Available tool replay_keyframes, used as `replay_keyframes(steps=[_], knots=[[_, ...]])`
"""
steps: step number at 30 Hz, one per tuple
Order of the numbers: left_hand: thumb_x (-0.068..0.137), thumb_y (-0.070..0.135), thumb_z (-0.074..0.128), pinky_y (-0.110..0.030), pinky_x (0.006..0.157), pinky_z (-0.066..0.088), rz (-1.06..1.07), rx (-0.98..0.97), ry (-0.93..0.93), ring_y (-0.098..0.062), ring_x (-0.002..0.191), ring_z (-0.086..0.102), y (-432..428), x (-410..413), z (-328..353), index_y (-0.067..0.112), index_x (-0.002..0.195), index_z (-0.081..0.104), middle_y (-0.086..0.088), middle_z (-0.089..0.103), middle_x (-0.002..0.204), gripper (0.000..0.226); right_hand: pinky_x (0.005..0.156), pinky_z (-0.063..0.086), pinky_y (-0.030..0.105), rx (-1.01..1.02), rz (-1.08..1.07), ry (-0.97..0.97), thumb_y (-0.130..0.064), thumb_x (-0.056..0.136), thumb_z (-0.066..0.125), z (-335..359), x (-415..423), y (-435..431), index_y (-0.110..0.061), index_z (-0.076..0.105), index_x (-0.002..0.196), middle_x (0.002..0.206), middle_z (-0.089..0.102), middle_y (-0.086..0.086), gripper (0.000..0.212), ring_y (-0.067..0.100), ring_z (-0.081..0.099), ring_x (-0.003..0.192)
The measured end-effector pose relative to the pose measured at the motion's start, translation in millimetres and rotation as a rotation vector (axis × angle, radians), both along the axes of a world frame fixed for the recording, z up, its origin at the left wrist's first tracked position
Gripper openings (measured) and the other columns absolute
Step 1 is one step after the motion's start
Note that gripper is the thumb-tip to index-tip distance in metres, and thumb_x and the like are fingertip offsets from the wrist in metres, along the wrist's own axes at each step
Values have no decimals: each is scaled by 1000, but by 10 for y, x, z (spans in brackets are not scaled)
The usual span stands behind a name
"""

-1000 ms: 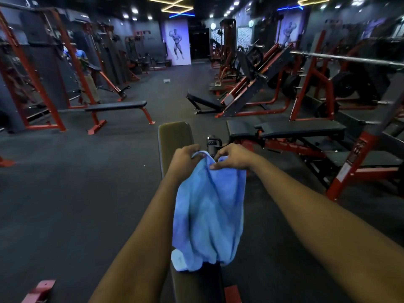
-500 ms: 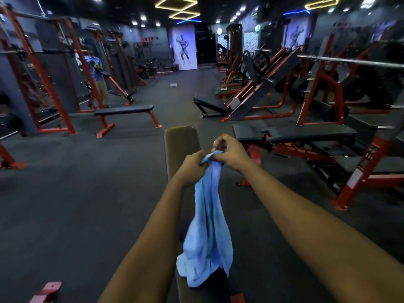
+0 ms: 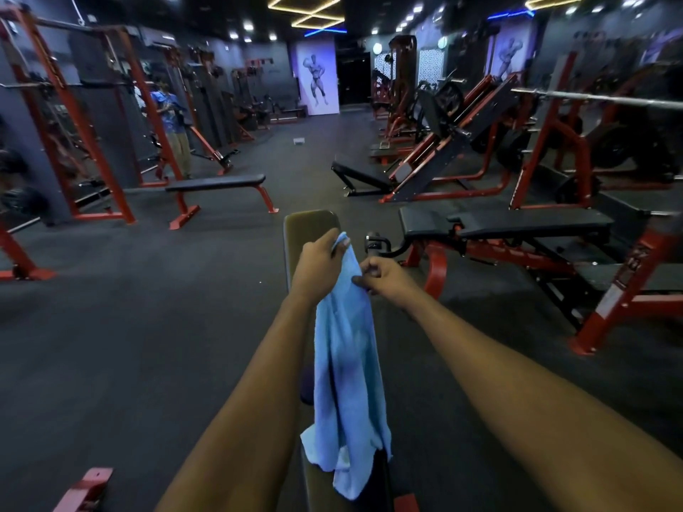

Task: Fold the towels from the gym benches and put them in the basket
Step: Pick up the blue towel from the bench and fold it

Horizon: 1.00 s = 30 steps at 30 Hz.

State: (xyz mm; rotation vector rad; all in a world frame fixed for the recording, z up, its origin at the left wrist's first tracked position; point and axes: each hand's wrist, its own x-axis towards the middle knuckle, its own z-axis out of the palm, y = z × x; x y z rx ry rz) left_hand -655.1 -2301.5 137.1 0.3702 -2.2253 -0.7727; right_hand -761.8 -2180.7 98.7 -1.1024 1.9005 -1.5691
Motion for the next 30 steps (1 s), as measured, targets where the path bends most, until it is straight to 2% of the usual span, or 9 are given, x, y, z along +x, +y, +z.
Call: replay_keyframes(steps=[3, 5, 8, 10, 13, 17, 25, 28, 30], knots=[[101, 33, 45, -29, 48, 34, 124, -5, 147, -11, 49, 41, 41, 7, 134, 17, 86, 50, 2, 47, 59, 22, 69, 53, 21, 121, 166, -19, -6, 87, 72, -222, 45, 27, -2, 69, 102, 85, 73, -2, 16, 5, 68, 75], [101, 33, 43, -29, 52, 35, 303, 47, 296, -14, 54, 46, 26, 31, 212, 17, 91, 52, -3, 54, 66, 21, 63, 48, 24, 207, 100, 40, -12, 84, 76, -400, 30, 54, -12, 70, 80, 65, 67, -11, 8, 0, 61, 61], [101, 28, 44, -30, 58, 36, 538, 55, 372, -18, 66, 52, -33, 118, 263, 12, 87, 54, -4, 58, 79, 23, 51, 31, 26, 252, -170, 186, -21, 81, 79, -529, -100, 128, -19, 49, 54, 51, 46, -4, 40, 5, 39, 46], [99, 22, 48, -29, 69, 40, 439, 29, 249, -17, 77, 53, -84, 124, 217, 8, 89, 60, -4, 58, 93, 21, 50, 32, 24, 143, -254, 208, -14, 80, 78, -433, -143, 152, -18, 56, 56, 54, 51, 4, 33, 2, 41, 44], [95, 13, 57, -19, 83, 39, -32, 81, -105, -10, 93, 54, -73, 77, 91, 2, 101, 69, -2, 62, 106, 17, 51, 36, 20, 12, -270, 271, -3, 81, 73, -100, -81, 97, -11, 69, 71, 62, 60, 9, 14, 9, 50, 58], [96, 22, 56, -34, 69, 43, -211, 6, -404, -16, 74, 56, 63, 43, -75, 6, 88, 63, -6, 64, 81, 19, 48, 34, 15, -128, -357, 232, -6, 78, 77, 105, -78, 26, 3, 67, 79, 66, 62, 12, 14, 14, 50, 58], [97, 10, 48, -28, 59, 30, 45, -47, 124, -18, 66, 41, 63, 10, 4, 9, 75, 39, 2, 42, 71, 24, 66, 51, 25, 306, -20, 150, 0, 77, 77, -507, -81, 274, -14, 70, 72, 70, 68, 4, 16, 2, 58, 59], [98, 14, 47, -28, 61, 37, 82, 30, 204, -22, 67, 47, 58, 25, 69, 1, 80, 45, -11, 50, 73, 23, 79, 51, 32, 225, -92, 97, -2, 77, 76, -665, -15, 284, -15, 70, 82, 85, 70, 5, 15, 10, 61, 76], [99, 14, 48, -19, 54, 31, -3, 26, 155, -13, 59, 38, 108, 33, 120, -1, 75, 42, -7, 45, 66, 29, 82, 53, 30, 126, -87, -23, -17, 73, 86, -584, 69, 227, -12, 63, 102, 98, 67, 0, 37, 11, 62, 88]])
